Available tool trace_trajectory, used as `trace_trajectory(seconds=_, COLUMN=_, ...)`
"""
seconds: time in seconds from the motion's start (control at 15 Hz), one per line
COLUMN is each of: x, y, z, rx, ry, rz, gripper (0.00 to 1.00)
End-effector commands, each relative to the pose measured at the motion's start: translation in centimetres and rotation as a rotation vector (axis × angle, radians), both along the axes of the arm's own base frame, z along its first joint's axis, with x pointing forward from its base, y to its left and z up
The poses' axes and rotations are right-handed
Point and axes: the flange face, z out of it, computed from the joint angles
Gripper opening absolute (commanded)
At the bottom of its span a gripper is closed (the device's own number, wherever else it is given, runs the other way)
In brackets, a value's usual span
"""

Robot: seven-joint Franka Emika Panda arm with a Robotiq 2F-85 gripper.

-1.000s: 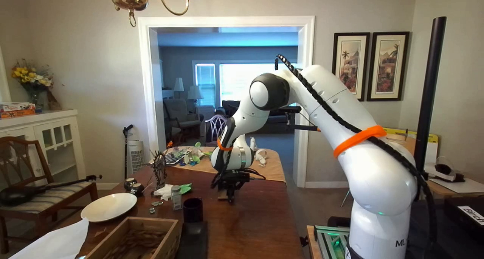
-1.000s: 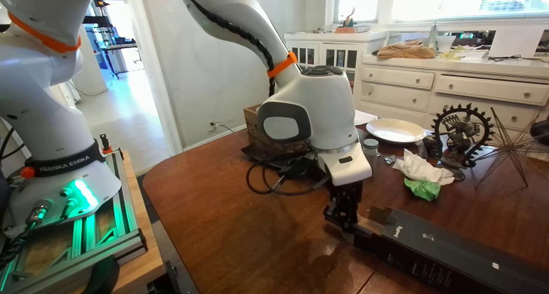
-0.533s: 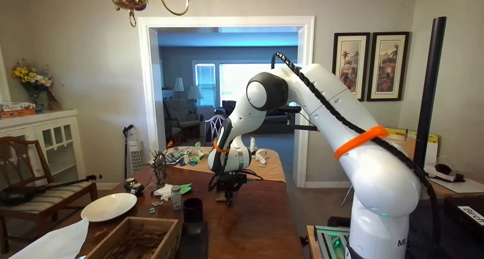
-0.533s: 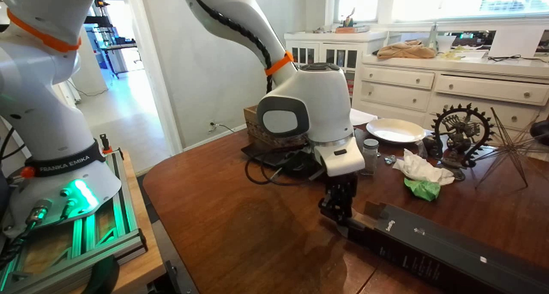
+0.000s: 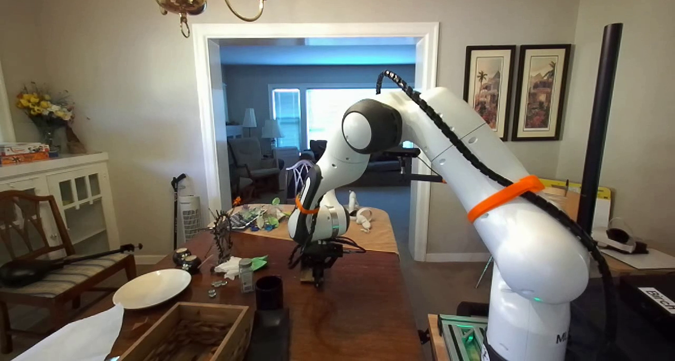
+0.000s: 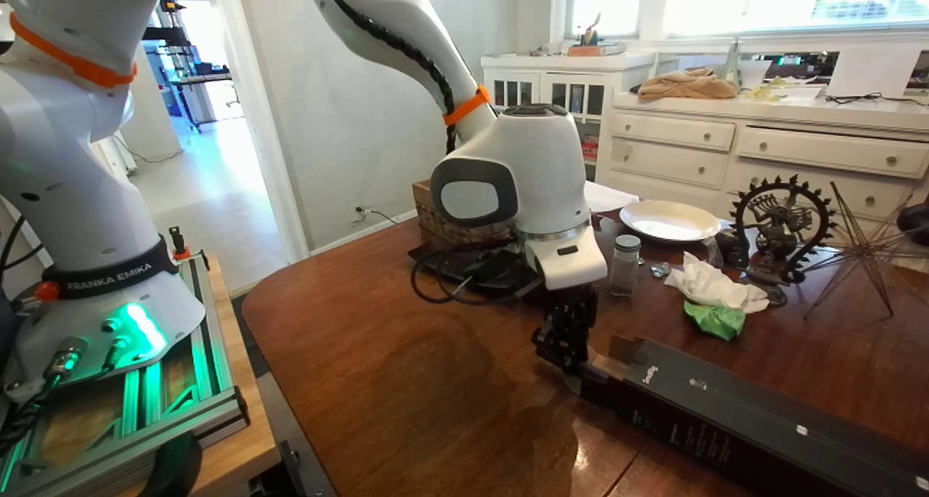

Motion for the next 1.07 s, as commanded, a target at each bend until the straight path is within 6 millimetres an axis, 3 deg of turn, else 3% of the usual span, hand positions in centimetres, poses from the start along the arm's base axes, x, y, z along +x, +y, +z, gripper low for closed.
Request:
trace_trajectory(seconds=0.0, x=0.0, y=0.0, z=0.0, rx=0.000, ry=0.001, rz=0.000, gripper=0.30)
trace_trajectory(seconds=0.4, x=0.0, y=0.0, z=0.1, rx=0.000, ry=0.001, rz=-0.001, gripper=0.30)
trace_trajectory(seconds=0.47, x=0.2, y=0.8, z=0.1, rx=0.019, ry=0.002, rz=0.010, gripper=0.07)
trace_trajectory(seconds=1.0, x=1.8, y=7.9, z=0.9, rx=0.081, ry=0.015, rz=0.100, gripper=0.07)
